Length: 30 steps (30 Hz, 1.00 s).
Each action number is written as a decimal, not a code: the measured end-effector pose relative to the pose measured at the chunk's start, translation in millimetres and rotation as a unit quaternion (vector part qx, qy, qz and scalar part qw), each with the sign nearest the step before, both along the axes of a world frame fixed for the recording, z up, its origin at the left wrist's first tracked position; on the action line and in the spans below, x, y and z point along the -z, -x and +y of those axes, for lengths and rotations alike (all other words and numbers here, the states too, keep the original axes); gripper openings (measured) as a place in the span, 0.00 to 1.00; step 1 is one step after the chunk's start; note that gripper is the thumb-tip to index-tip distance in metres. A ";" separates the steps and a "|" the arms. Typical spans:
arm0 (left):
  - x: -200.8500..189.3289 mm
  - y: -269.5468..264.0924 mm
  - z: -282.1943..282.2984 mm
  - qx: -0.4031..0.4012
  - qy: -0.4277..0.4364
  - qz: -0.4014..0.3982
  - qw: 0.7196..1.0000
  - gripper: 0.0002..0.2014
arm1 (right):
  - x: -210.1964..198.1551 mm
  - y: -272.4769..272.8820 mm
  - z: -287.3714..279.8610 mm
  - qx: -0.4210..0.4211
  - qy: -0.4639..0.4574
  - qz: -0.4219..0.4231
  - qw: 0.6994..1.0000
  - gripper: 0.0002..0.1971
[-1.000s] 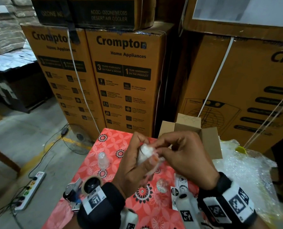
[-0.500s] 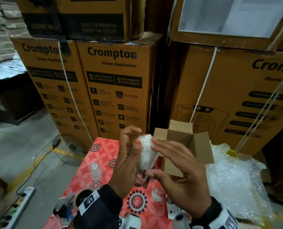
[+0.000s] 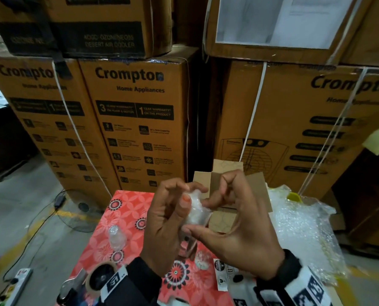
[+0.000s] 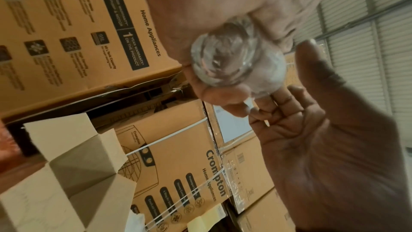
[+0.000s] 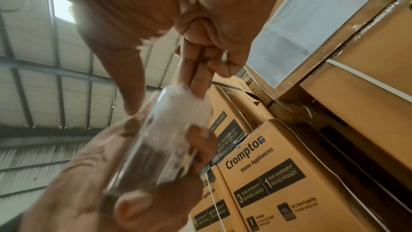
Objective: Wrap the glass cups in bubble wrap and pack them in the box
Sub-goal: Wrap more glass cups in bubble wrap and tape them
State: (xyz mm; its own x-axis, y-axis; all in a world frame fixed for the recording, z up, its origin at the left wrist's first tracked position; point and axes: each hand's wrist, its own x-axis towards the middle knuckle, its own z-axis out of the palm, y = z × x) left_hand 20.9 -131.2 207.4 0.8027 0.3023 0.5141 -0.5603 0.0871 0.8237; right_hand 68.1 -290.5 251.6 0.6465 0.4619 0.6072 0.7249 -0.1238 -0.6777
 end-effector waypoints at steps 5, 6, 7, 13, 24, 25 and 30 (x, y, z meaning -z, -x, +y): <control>-3.3 -6.7 -1.2 -0.011 -0.063 0.017 0.998 0.10 | 11.8 3.5 -8.4 0.030 -0.006 -0.020 0.999 0.31; -2.9 -8.7 -3.2 -0.004 -0.064 0.026 0.998 0.10 | 14.4 4.1 -10.2 0.039 0.000 -0.024 0.999 0.31; -1.4 -10.5 -6.0 0.002 -0.064 0.035 0.997 0.10 | 16.7 4.9 -11.7 0.047 0.006 -0.028 0.999 0.31; 7.4 -22.8 -24.8 0.034 -0.086 0.054 0.994 0.14 | 24.9 7.7 -25.7 0.094 0.043 -0.068 0.992 0.28; 32.7 -46.4 -62.8 0.067 -0.094 0.092 0.989 0.19 | 64.4 4.8 -66.8 0.188 0.050 -0.038 0.980 0.24; 35.1 -47.7 -67.5 0.071 -0.086 0.101 0.989 0.20 | 68.7 4.3 -70.6 0.200 0.061 -0.040 0.977 0.23; 46.0 -46.5 -92.3 0.082 -0.055 0.131 0.986 0.20 | 64.3 0.5 -93.7 0.186 0.129 -0.088 0.970 0.20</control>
State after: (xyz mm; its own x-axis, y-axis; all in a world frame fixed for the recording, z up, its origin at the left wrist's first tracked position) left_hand 67.4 -223.5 161.3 0.9459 0.1113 0.3048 -0.3126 0.0604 0.9480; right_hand 67.5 -384.2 187.3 0.6939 0.3690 0.6184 0.6998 -0.5479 -0.4583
